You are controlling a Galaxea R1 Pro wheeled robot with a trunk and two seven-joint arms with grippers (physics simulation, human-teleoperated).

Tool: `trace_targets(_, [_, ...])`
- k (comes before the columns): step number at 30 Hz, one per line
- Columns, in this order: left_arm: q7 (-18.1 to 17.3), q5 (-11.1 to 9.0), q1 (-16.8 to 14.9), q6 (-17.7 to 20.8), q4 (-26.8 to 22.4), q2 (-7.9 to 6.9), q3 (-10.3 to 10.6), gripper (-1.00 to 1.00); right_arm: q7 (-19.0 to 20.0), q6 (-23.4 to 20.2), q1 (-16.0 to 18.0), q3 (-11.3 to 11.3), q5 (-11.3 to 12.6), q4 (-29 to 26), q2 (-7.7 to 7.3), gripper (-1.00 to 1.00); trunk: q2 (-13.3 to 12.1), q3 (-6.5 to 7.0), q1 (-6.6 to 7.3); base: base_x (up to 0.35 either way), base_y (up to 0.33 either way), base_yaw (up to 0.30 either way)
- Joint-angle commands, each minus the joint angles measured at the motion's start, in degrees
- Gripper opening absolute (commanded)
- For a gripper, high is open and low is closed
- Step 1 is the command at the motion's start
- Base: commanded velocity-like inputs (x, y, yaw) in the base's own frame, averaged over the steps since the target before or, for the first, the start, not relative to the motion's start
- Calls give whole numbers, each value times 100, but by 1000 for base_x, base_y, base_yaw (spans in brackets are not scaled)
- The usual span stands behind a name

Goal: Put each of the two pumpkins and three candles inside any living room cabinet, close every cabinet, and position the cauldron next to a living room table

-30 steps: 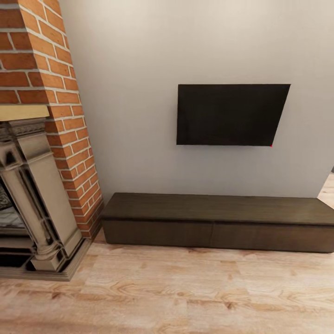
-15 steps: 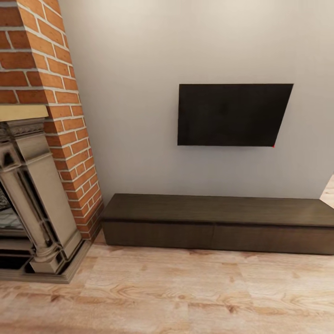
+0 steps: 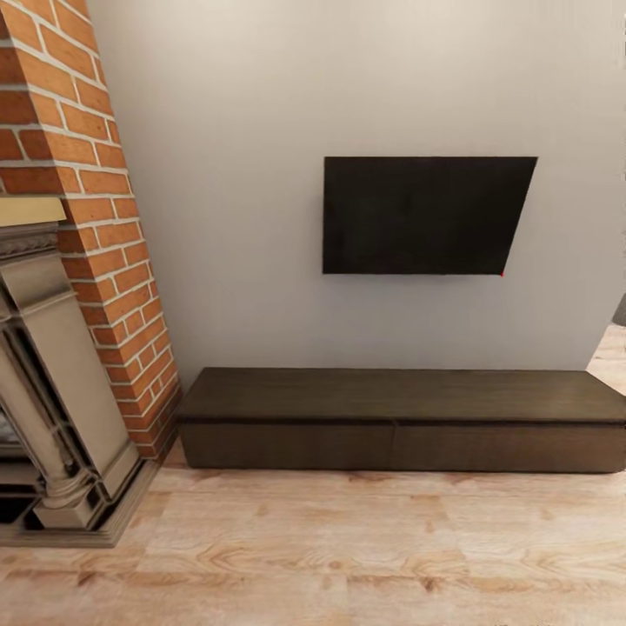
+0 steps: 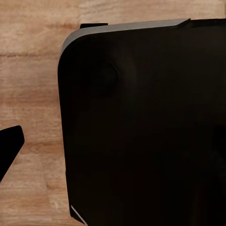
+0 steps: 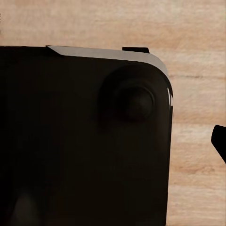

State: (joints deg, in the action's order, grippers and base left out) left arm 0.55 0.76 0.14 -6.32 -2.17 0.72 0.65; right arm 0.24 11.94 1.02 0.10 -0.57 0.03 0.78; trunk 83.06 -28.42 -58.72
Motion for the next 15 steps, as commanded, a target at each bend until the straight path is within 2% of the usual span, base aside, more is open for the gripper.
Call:
trace_targets(1, [6, 7, 2, -12, -7, 0, 6, 100, 2, 19, 3, -1, -5, 5, 2, 100, 2, -5, -1, 87, 0, -43])
trace_targets(6, [6, -2, 3, -11, -7, 0, 6, 100, 6, 19, 3, -1, -5, 5, 8, 100, 2, -5, -1, 182, 9, -13])
trace_targets(15, [6, 5, 3, -12, -7, 7, 6, 100, 8, 25, 3, -1, -5, 5, 10, 100, 2, -5, -1, 250, 91, -1])
